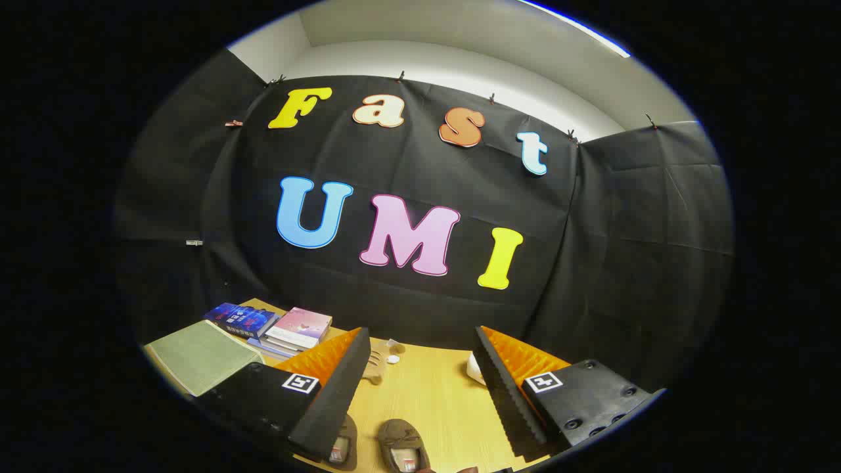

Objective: Open the storage box then place both shoes into the box .Put the left shoe in first, then the right shoe, with the right side of both shoes facing outward in a uniform manner.

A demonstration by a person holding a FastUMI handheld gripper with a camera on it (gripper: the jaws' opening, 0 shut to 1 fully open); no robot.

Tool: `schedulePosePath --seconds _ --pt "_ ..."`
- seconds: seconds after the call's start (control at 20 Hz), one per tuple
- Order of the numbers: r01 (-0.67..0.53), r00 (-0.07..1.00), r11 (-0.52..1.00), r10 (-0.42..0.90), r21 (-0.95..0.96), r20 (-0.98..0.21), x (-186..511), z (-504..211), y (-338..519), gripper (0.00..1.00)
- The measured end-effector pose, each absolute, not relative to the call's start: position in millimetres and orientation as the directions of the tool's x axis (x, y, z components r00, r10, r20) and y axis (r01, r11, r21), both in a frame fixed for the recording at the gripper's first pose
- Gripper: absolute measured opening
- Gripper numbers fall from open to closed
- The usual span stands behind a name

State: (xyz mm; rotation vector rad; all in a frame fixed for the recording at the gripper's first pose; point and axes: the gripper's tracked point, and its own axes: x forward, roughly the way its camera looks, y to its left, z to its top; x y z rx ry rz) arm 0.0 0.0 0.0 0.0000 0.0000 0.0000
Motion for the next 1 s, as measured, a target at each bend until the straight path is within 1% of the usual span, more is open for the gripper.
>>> schedulePosePath --seconds 1.0 --pt "-0.015 1.0 0.999 0.015 -0.036 -0.014 -7.9 -4.7 14.3 0.98"
